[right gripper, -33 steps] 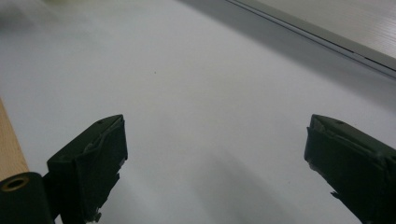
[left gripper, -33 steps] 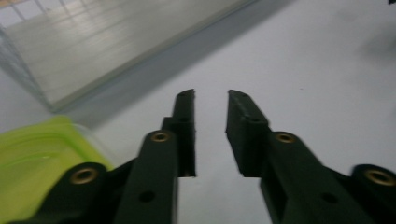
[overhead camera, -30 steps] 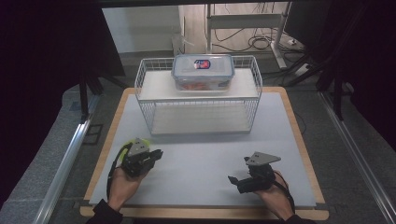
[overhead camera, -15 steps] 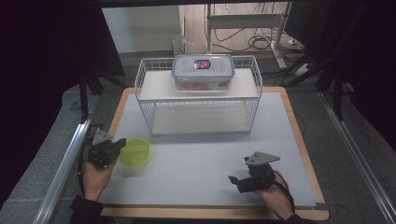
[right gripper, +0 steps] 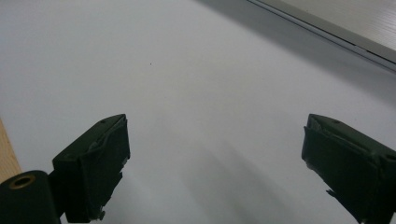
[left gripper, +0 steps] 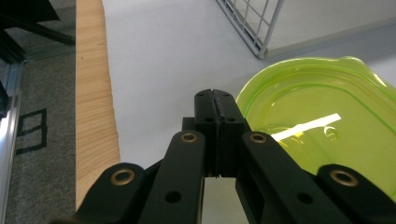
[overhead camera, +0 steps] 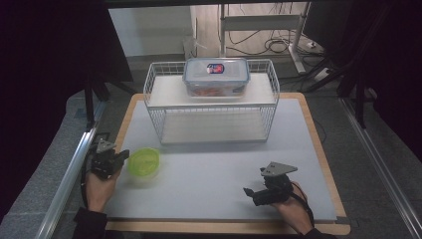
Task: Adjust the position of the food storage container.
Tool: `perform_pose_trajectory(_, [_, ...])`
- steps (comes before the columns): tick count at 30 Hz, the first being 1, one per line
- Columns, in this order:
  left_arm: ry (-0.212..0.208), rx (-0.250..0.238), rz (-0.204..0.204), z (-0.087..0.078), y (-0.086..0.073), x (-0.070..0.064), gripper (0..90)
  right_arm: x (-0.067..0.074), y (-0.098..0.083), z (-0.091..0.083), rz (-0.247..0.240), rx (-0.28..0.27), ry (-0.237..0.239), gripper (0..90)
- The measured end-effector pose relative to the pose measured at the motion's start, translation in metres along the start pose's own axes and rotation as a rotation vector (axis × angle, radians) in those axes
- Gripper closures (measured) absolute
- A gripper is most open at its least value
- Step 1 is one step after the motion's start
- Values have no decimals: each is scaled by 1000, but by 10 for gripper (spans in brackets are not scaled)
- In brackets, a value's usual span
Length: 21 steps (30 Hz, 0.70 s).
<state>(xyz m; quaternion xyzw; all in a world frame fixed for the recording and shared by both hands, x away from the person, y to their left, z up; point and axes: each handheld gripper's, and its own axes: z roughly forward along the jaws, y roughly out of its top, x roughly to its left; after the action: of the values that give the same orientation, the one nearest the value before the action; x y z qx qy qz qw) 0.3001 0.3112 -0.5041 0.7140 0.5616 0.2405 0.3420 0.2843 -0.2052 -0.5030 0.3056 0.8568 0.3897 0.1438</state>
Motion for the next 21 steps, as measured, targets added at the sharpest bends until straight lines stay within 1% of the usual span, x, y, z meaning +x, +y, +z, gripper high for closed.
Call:
perform_pose_trajectory(3, [3,20,-3,3,-2,1,900,0,0,0,-1,3,0,75])
perform_pose_trajectory(5, [6,30,3,5,-2,0,900,0,0,0,-2,4,0,75])
perform_pose_trajectory(13, [-10,32,16,8,0,-7,900,0,0,1,-2,10,0,76])
perform_pose_trajectory(16, [-22,32,17,10,1,-11,900,0,0,1,-4,12,0,76])
perform_pose_trajectory(21, [-48,30,29,15,5,-24,900,0,-1,2,1,16,0,76])
